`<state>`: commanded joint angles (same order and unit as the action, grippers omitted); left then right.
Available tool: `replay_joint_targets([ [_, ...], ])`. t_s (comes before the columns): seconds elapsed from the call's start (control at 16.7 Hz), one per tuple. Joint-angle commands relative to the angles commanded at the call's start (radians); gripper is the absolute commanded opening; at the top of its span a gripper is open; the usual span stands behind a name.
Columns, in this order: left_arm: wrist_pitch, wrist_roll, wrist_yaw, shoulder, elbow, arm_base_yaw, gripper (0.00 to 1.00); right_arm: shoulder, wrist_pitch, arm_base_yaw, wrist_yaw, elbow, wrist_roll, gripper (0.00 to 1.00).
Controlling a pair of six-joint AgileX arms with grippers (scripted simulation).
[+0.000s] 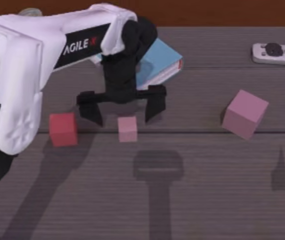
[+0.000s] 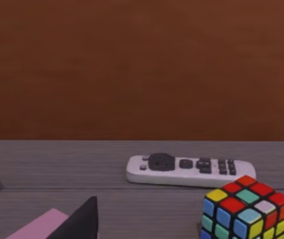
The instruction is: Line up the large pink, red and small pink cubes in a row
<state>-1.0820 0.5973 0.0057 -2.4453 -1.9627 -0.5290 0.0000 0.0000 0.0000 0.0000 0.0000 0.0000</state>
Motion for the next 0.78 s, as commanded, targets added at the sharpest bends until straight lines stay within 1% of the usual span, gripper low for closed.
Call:
replay_joint_targets([
  [0.18,0.104,0.001,0.000,-0.037,0.068,-0.001,1.00,0.000,0.000,0.000,0.000,0.000,0.000,1.00],
  [0.48,0.122,0.001,0.001,-0.045,0.083,-0.001,1.00,0.000,0.000,0.000,0.000,0.000,0.000,1.00],
  [0.78,0.122,0.001,0.001,-0.045,0.083,-0.001,0.62,0.000,0.000,0.000,0.000,0.000,0.000,1.00],
])
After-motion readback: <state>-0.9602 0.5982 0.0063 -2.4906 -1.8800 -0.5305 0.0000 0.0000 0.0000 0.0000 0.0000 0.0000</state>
